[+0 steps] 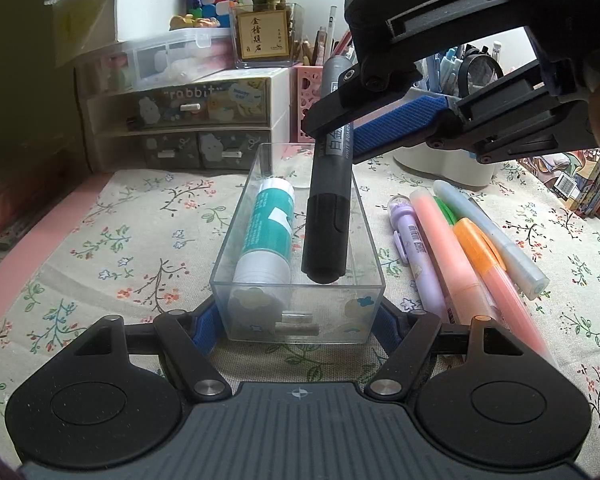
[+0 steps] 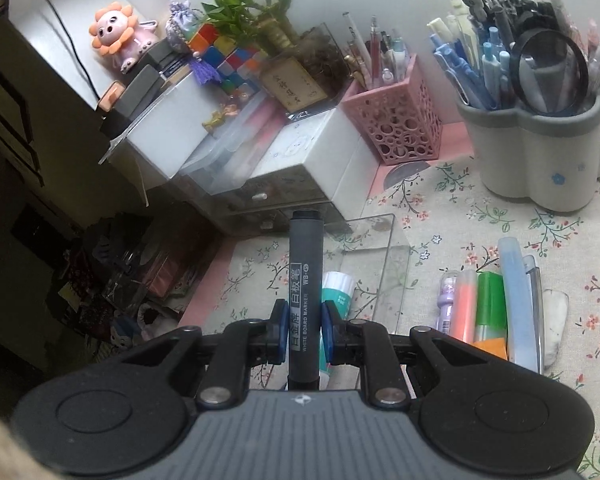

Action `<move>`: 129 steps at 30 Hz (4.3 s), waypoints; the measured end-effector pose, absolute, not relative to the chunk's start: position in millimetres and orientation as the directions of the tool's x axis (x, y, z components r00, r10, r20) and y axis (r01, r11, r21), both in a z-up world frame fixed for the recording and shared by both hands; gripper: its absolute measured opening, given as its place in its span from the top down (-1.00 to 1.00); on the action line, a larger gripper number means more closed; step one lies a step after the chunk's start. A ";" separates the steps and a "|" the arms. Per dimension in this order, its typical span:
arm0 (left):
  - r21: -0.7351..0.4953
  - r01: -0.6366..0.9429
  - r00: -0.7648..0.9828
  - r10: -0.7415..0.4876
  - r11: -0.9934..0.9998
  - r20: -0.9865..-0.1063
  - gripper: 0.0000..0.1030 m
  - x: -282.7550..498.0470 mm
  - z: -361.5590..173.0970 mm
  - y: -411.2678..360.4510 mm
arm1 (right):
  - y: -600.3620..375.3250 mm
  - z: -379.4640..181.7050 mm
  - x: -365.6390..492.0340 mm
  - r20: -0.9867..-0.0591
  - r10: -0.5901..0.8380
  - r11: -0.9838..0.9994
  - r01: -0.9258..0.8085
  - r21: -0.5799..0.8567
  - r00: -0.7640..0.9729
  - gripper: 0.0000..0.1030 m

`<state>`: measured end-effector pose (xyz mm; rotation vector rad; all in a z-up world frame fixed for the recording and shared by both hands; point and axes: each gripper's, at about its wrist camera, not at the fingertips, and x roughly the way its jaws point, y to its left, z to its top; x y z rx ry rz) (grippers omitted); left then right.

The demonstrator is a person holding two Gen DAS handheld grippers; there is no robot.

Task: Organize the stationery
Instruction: 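Lower the black marker into the clear box beside the glue stick, release, then grasp the pale blue pen with the right gripper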

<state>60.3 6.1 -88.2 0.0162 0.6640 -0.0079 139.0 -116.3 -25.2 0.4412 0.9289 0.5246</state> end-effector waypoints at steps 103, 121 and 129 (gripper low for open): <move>0.013 0.019 0.787 -0.007 1.000 -0.617 -0.41 63.0 -89.0 -0.6 | -159.5 -54.2 162.2 -0.853 0.291 0.945 -0.271 0.185 0.434 0.83; 0.011 0.020 0.787 -0.009 1.000 -0.617 -0.41 62.1 -88.8 -2.0 | -168.9 -64.0 157.0 -0.858 0.278 0.953 -0.233 0.191 0.431 0.82; 0.011 0.019 0.787 -0.009 1.000 -0.617 -0.41 62.2 -88.8 -1.6 | -202.4 -49.2 139.5 -0.770 0.348 0.927 -0.071 0.369 0.534 0.82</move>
